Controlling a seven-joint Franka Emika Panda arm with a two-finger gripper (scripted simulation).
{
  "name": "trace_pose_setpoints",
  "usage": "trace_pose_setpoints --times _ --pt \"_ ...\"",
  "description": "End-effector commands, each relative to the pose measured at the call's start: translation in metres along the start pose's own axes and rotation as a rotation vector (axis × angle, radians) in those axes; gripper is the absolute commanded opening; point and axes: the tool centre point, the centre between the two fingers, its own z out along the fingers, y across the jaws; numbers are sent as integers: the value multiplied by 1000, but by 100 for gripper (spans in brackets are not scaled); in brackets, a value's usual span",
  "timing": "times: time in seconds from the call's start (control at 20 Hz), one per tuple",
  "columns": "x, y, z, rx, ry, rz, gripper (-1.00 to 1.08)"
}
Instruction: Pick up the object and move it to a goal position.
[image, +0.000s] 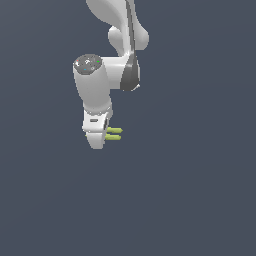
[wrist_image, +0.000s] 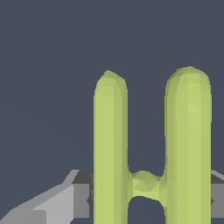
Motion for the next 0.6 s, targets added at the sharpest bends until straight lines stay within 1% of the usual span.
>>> trace_pose_setpoints --times 0.0,0.55 --pt "-1 -2 -32 0 1 -1 -100" --pt "-5 -5 -160 0 2 -1 -100"
